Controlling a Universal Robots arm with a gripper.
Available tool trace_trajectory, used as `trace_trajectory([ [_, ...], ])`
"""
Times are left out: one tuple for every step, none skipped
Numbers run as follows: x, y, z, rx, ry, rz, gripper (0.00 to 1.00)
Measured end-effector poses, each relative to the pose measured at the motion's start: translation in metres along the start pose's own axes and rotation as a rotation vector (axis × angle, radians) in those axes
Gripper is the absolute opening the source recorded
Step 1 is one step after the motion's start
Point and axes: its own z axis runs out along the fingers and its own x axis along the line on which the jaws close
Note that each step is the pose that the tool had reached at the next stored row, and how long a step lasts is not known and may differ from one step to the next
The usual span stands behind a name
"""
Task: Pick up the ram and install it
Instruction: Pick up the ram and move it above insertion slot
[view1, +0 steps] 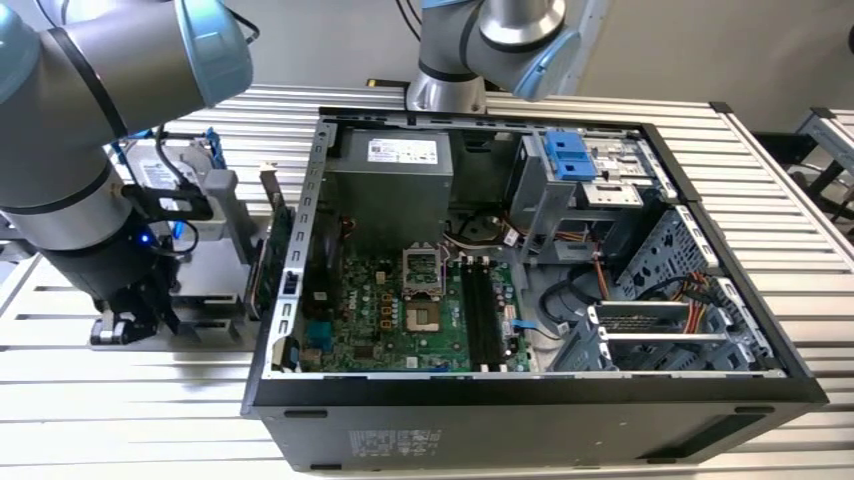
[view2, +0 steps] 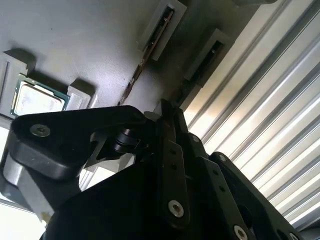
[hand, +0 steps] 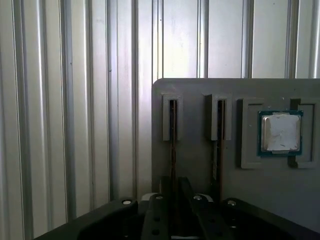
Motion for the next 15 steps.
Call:
trace_trajectory([
  [0.0, 0.0, 0.0, 0.0, 0.0, 0.0, 0.0],
  [0.0, 0.0, 0.0, 0.0, -0.0001, 0.0, 0.0],
  [0.0, 0.0, 0.0001, 0.0001, -0.0002, 0.0, 0.0],
  [0.0, 0.0, 0.0, 0.0001, -0.0002, 0.0, 0.0],
  [0.0, 0.0, 0.0001, 0.0001, -0.0002, 0.0, 0.0],
  [0.0, 0.0, 0.0001, 0.0001, -0.0002, 0.0, 0.0],
  [-0.0001, 0.0, 0.0001, 0.0002, -0.0003, 0.0, 0.0],
  [-0.0001, 0.0, -0.0007, 0.0004, -0.0005, 0.0, 0.0],
  [-0.0001, 0.0, -0.0026, 0.0003, -0.0004, 0.0, 0.0],
  [-0.0001, 0.0, -0.0052, 0.0, -0.0002, 0.0, 0.0],
  [-0.0001, 0.0, -0.0084, 0.0001, -0.0002, 0.0, 0.0],
  [-0.0001, 0.0, -0.0121, 0.0002, -0.0003, 0.0, 0.0],
  [-0.0002, 0.0, -0.0164, 0.0001, -0.0002, 0.0, 0.0],
  [-0.0002, -0.0001, -0.0204, 0.0002, -0.0003, 0.0, 0.0],
  [-0.0002, -0.0001, -0.0242, 0.0002, -0.0003, 0.0, 0.0],
])
